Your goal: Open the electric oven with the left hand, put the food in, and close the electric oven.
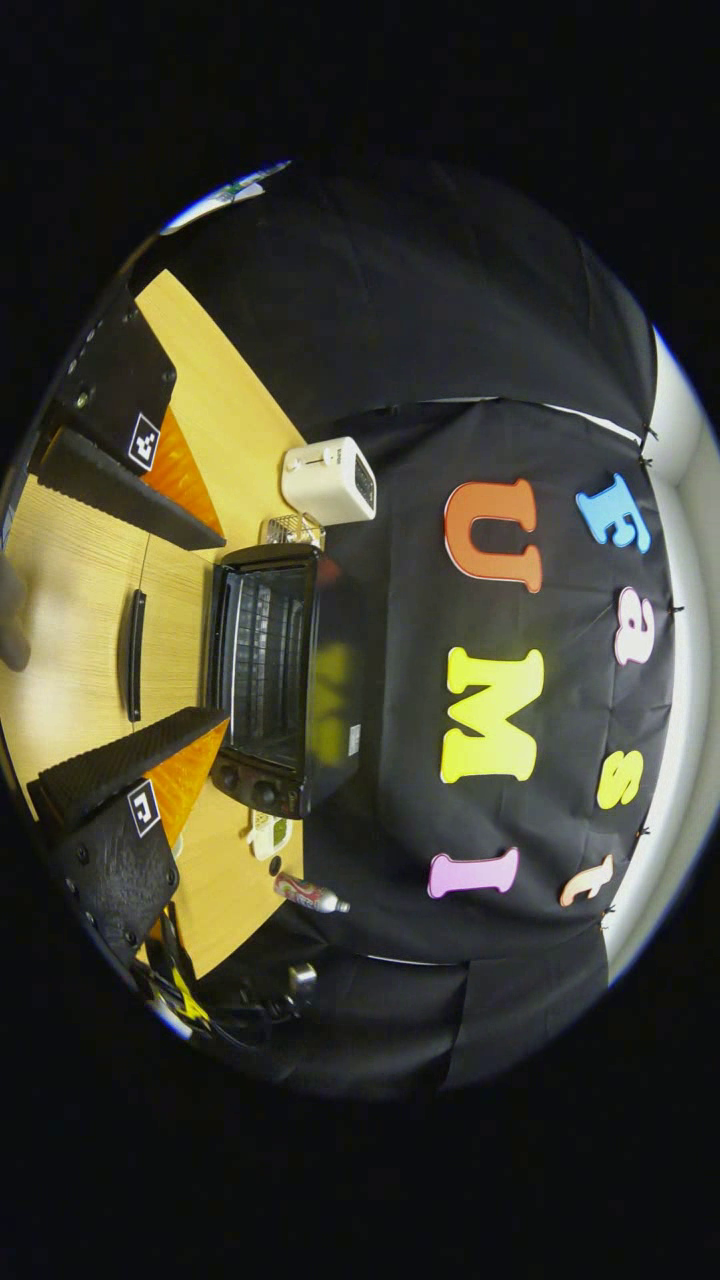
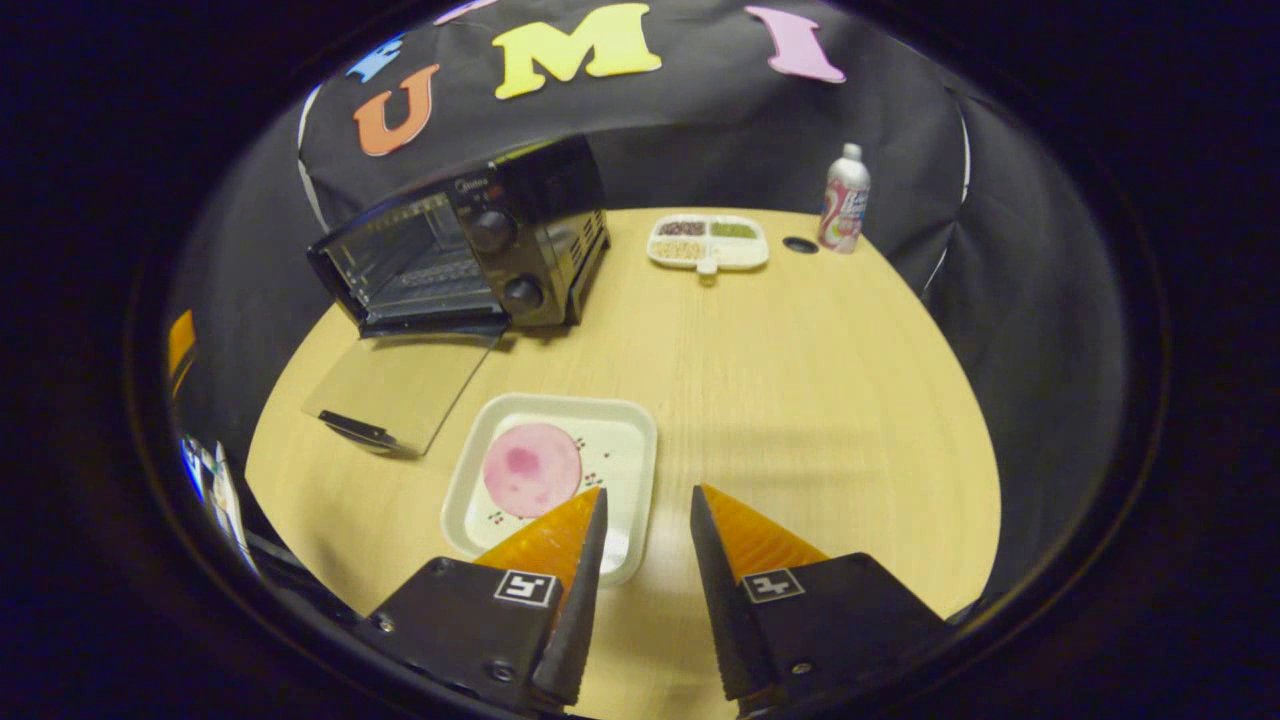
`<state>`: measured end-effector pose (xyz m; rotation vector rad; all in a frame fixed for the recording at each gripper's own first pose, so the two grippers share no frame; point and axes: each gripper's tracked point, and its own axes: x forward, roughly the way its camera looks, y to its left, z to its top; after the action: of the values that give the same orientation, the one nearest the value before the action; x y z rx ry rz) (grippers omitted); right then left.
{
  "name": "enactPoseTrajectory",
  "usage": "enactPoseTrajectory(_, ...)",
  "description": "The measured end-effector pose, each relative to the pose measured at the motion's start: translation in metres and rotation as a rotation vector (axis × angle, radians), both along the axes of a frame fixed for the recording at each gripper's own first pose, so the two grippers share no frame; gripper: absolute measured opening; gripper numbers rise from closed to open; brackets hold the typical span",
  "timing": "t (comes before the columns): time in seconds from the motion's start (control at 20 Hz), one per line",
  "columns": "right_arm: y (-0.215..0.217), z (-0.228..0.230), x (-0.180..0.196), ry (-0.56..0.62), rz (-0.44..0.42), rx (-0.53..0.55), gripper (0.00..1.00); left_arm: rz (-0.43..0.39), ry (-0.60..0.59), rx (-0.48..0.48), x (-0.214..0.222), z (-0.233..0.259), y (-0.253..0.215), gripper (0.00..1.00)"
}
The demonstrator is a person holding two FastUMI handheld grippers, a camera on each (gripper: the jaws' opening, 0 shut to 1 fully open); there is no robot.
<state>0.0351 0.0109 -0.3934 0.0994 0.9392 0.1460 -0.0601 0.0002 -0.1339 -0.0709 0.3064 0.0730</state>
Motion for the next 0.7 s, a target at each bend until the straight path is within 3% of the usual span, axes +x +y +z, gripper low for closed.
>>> enactPoseTrajectory(0.15,0.002,-0.013,0.011,0.045,0.027,0.025,0.48,0.051,-0.027,0.005,-0.009,0.023,-0.005,0.96)
enactPoseTrajectory(0.25,0.001,-0.022,0.016,0.091,0.026,0.022,0.38,0.098,-0.026,0.001,-0.016,0.027,-0.006,0.96)
enactPoseTrajectory(0.3,0.001,-0.026,0.016,0.133,0.013,0.030,0.26,0.123,-0.025,0.000,-0.019,0.029,-0.005,0.96)
enactPoseTrajectory(0.4,0.002,-0.032,0.016,0.191,-0.010,0.047,0.15,0.166,-0.024,0.006,-0.025,0.031,-0.002,0.96)
enactPoseTrajectory(0.65,0.000,-0.037,0.017,0.323,-0.016,0.017,0.15,0.212,-0.026,-0.010,-0.034,0.033,0.008,0.96)
enactPoseTrajectory(0.7,0.000,-0.037,0.017,0.346,-0.023,0.018,0.11,0.212,-0.026,-0.010,-0.033,0.032,0.010,0.96)
